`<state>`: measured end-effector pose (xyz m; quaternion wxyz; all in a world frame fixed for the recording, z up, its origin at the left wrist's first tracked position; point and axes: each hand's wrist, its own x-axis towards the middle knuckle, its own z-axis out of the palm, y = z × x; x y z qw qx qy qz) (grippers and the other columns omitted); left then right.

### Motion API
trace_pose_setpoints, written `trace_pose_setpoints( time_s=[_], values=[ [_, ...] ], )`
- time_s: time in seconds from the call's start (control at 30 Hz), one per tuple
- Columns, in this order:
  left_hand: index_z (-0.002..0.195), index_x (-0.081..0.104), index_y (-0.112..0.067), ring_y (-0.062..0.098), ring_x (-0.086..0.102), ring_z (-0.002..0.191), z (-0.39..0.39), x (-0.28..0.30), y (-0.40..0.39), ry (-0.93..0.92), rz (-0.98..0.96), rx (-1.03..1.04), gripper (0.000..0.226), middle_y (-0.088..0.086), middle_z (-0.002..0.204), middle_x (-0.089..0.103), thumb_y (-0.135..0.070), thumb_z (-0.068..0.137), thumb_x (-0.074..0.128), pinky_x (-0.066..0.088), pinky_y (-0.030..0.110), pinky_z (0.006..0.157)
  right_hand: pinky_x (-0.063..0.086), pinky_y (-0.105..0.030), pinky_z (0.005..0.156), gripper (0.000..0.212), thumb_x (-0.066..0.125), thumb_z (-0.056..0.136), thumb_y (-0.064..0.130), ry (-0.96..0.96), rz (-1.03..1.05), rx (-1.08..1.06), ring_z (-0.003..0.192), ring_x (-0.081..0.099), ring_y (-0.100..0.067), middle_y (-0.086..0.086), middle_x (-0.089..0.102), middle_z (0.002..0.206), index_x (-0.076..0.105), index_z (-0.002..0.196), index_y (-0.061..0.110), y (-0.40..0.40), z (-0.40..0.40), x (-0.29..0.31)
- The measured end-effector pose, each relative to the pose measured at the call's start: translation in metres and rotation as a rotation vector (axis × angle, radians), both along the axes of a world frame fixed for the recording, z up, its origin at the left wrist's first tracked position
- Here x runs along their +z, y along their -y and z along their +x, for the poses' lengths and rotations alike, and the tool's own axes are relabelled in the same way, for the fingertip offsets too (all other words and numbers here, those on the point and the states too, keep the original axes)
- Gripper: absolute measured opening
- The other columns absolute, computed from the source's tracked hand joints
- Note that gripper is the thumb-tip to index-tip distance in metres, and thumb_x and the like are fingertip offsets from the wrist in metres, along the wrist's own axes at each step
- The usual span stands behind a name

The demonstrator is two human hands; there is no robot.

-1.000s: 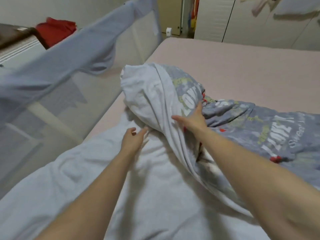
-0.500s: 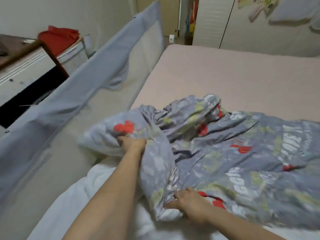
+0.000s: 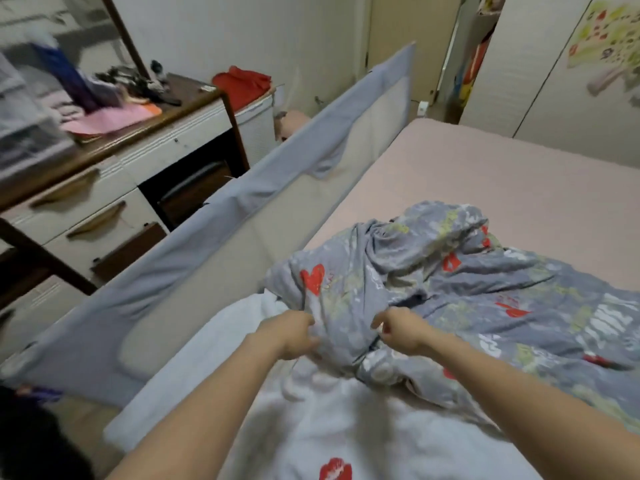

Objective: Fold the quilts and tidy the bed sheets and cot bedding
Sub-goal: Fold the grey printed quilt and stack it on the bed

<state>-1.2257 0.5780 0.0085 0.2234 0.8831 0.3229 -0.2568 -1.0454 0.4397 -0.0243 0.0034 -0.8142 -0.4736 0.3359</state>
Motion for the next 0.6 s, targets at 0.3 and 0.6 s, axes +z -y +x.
trace_pose_setpoints(
  time_s=[0.3, 0.6],
  values=[
    [0.136, 0.049, -0.017, 0.024, 0.053, 0.119, -0.115, 0.122, -0.060, 0.084, 0.138, 0.125, 0.046, 0.005, 0.135, 0.055, -0.039, 0.096, 0.047, 0.044, 0.038, 0.099, 0.046, -0.026, 0.085, 0.030, 0.051, 0.087, 0.004, -0.022, 0.244, -0.002, 0.103, 0.064, -0.029, -0.014, 0.068, 0.112, 0.069, 0.111, 0.009, -0.078, -0.103, 0.101],
    [0.124, 0.060, -0.010, 0.022, 0.059, 0.104, -0.248, 0.165, -0.175, 0.233, 0.154, 0.032, 0.036, 0.006, 0.118, 0.062, -0.032, 0.097, 0.050, 0.049, 0.037, 0.092, 0.049, -0.030, 0.084, 0.031, 0.048, 0.085, 0.004, 0.008, 0.493, -0.216, 0.098, 0.064, -0.026, -0.010, 0.070, 0.107, 0.070, 0.105, 0.012, -0.230, -0.254, 0.131]
  ],
)
